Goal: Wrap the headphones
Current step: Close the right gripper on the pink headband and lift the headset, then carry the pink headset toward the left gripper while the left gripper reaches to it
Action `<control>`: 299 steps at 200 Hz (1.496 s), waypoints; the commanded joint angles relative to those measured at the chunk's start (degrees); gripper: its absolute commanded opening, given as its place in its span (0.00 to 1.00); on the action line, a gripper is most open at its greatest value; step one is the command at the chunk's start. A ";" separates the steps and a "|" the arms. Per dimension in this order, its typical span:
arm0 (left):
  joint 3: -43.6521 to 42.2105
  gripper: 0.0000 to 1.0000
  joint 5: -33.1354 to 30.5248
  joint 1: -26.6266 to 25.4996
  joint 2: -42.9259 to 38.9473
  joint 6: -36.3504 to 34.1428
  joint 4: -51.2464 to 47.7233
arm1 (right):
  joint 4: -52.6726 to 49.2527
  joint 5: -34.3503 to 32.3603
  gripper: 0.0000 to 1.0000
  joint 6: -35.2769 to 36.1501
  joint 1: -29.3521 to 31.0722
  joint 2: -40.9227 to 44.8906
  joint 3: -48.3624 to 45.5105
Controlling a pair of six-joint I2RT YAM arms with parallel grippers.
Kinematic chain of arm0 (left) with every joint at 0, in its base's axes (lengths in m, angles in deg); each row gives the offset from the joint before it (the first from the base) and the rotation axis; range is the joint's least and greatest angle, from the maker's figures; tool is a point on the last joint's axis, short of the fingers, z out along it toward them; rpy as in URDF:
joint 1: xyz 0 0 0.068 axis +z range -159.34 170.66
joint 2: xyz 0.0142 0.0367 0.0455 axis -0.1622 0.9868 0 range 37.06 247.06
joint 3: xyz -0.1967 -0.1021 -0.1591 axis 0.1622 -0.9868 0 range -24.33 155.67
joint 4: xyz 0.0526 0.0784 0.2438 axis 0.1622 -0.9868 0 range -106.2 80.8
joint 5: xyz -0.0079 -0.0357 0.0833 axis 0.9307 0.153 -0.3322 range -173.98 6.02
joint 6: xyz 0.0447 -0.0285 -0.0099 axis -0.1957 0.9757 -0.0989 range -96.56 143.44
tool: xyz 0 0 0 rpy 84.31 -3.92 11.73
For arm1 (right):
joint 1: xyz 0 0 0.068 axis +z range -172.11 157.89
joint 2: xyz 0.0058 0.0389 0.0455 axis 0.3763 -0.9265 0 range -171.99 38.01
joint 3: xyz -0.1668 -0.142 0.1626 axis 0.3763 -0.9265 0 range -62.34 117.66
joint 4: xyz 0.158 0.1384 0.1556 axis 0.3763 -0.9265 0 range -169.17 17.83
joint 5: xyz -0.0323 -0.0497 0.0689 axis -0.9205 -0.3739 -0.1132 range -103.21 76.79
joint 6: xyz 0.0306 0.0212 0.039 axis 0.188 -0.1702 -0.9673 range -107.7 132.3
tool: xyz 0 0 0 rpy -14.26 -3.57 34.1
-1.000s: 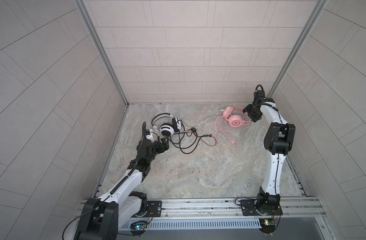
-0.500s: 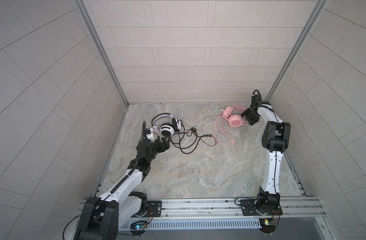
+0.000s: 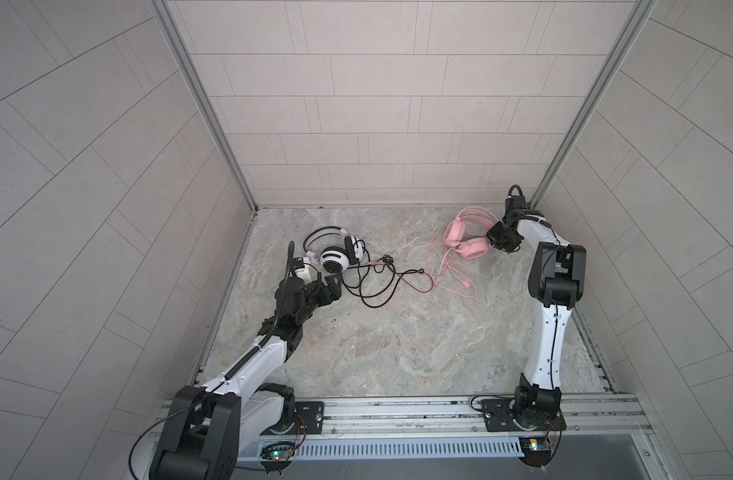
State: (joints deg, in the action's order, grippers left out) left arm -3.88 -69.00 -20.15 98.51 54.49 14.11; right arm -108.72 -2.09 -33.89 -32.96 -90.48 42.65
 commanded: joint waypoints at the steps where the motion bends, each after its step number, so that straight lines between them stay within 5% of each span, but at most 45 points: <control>1: 1.63 0.92 0.47 -0.36 -0.06 -0.53 1.18 | 11.84 1.85 0.01 -0.43 1.92 13.63 -8.55; 36: 1.50 0.91 0.27 -0.35 -0.57 -0.49 1.57 | 21.61 2.93 0.01 3.31 7.66 29.31 -20.50; 72: 2.06 0.92 3.08 -0.57 -3.95 -0.12 0.68 | 24.11 6.27 0.02 19.04 18.98 43.52 -30.80; 103: 1.35 0.92 5.41 -0.93 -6.68 -0.11 2.76 | 17.72 -10.01 0.03 35.51 33.55 55.22 -40.44; 133: 1.44 0.92 6.50 -0.88 -7.35 -3.21 3.91 | 23.54 -12.79 0.03 32.94 37.78 63.35 -54.56; 173: 11.02 0.92 16.51 -1.67 -4.50 1.61 -3.00 | 15.61 -20.05 0.02 39.22 41.63 64.42 -49.41; 200: 28.57 0.92 24.00 -2.42 2.31 -4.78 -29.23 | 16.23 -26.19 0.02 43.40 45.41 63.62 -49.41; 218: 35.75 0.92 26.38 -5.02 5.85 -5.91 -37.80 | 14.36 -29.72 0.01 44.09 47.00 60.92 -46.64; 249: 41.72 0.93 22.73 -14.99 8.33 -7.46 -43.29 | 15.51 -36.21 0.01 44.68 50.37 57.56 -45.48; 299: 46.22 0.95 10.36 -25.83 14.74 -17.70 -51.67 | 19.63 -33.08 0.01 43.87 53.57 58.01 -45.59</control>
State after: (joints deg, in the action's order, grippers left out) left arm 39.28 -50.05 -43.36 111.15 43.98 -29.63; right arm -92.72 -34.48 9.71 18.78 -33.39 -4.71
